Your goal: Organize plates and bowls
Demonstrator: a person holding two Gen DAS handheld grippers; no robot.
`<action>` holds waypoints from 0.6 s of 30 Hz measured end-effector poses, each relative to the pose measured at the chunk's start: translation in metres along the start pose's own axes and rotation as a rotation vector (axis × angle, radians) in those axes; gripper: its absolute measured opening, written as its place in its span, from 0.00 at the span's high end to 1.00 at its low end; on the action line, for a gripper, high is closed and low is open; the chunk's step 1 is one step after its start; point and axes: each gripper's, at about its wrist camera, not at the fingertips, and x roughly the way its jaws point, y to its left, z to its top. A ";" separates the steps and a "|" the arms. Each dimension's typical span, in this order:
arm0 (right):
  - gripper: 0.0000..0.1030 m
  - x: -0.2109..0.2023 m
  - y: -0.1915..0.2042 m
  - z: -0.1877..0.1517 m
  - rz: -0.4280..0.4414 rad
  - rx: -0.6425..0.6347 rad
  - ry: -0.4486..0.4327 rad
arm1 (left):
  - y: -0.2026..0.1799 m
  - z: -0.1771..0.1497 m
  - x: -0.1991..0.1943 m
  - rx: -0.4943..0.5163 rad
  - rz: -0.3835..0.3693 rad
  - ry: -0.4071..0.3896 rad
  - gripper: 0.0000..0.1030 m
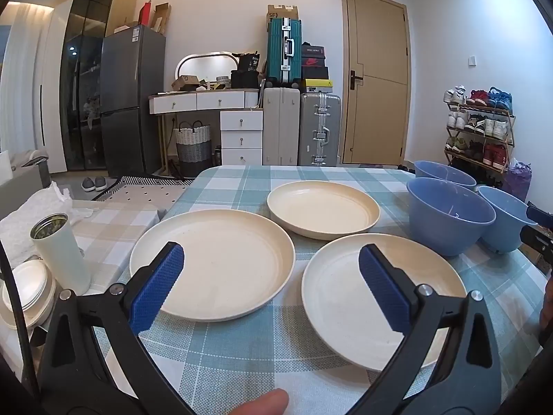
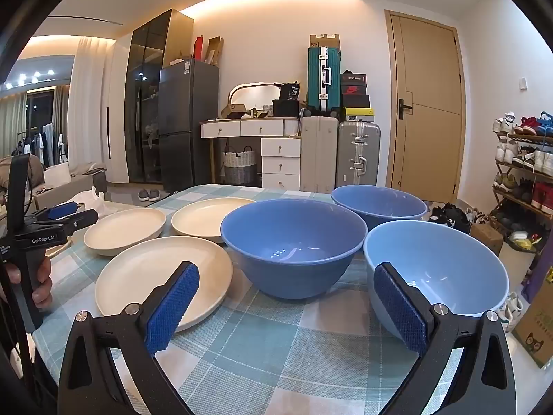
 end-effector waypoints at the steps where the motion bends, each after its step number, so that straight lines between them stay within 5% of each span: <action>1: 0.00 0.000 0.000 0.000 0.000 0.001 0.004 | 0.000 0.000 0.000 -0.001 0.000 0.000 0.02; 18: 0.00 0.000 0.000 0.000 0.001 0.004 0.003 | 0.000 0.000 0.000 -0.003 -0.002 0.013 0.02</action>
